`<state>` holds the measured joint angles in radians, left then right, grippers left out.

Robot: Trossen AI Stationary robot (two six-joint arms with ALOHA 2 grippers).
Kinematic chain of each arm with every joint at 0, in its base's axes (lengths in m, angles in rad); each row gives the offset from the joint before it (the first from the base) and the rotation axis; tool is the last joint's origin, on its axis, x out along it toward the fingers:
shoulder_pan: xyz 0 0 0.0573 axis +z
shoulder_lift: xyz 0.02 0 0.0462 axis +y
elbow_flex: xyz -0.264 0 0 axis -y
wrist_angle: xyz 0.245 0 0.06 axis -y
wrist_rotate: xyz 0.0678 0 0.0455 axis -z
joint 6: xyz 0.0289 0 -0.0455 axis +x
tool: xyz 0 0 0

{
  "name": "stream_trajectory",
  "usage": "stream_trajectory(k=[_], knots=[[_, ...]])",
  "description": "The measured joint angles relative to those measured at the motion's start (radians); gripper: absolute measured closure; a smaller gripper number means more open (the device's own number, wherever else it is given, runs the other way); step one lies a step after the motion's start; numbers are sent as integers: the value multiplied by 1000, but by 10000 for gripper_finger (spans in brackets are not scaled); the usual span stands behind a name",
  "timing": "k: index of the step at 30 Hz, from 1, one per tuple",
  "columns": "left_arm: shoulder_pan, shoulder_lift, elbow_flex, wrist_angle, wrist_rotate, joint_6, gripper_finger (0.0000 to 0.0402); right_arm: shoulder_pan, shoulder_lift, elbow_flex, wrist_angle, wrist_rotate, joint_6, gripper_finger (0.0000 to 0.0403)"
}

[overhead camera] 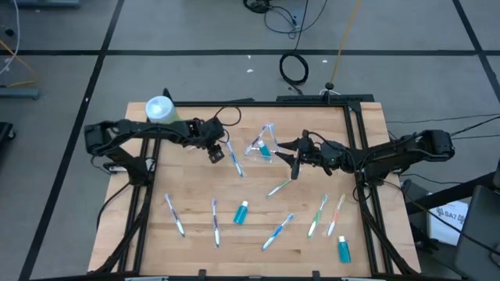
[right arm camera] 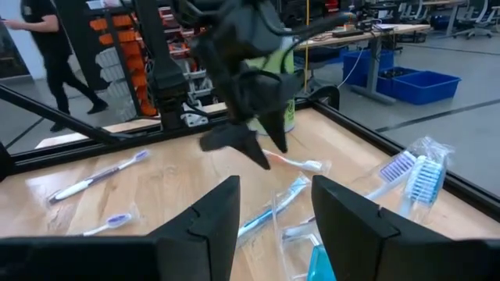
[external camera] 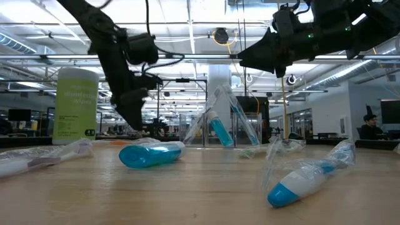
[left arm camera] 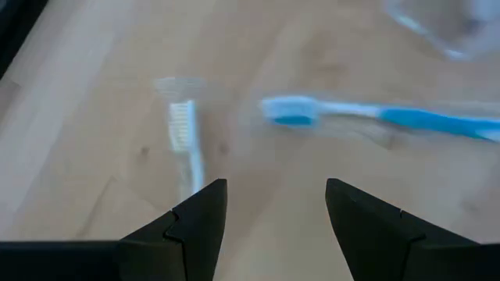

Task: Pick & Place toothbrushing station
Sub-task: Put the top left orange toothbrush into the left section of the transparent organizer

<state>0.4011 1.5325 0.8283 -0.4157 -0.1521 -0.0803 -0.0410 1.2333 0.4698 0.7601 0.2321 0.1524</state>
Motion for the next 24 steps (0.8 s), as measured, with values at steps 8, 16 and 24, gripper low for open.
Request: stream_trajectory(k=[8, 16, 24], knots=[[83, 47, 17, 5, -47, 60, 179, -4, 0, 0, 15, 1, -15, 253], [152, 80, 17, 3, 20, 33, 179, -4, 0, 0, 14, 1, -17, 256], [151, 148, 21, 6, 25, 25, 179, -4, 0, 0, 6, 1, -19, 253]])
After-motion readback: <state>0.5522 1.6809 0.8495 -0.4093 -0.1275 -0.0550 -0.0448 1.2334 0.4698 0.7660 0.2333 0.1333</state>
